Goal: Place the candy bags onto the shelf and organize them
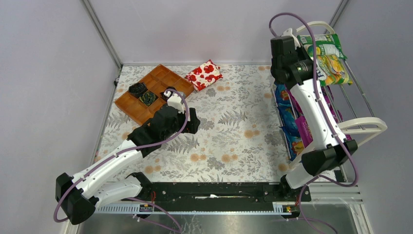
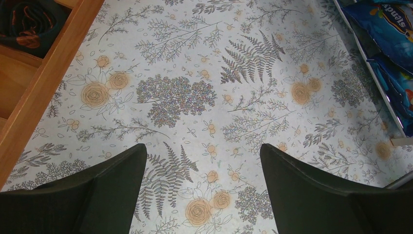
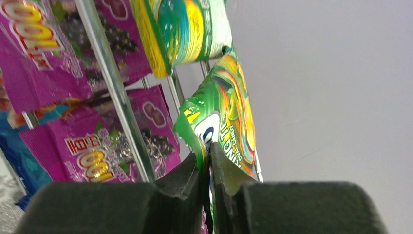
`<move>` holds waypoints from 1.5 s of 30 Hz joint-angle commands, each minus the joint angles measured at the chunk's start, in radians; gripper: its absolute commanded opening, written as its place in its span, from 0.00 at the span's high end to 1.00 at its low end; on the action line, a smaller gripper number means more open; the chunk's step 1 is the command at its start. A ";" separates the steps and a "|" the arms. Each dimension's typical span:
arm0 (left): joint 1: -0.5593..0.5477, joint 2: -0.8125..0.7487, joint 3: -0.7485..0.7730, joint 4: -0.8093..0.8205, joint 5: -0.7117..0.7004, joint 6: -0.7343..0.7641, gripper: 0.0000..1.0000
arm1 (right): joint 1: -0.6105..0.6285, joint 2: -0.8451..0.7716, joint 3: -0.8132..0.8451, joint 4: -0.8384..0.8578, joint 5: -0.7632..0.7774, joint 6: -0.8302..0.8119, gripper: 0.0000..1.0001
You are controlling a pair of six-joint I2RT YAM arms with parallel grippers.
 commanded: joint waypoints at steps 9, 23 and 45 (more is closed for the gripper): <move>-0.004 -0.023 0.002 0.047 -0.004 0.012 0.09 | -0.001 0.200 0.348 -0.397 0.021 0.379 0.87; -0.018 -0.035 0.002 0.049 -0.005 0.015 0.08 | -0.033 0.139 0.287 -0.335 0.035 0.364 0.89; -0.007 -0.006 0.001 0.051 -0.001 0.013 0.08 | -0.079 0.187 0.308 -0.255 -0.132 0.348 0.80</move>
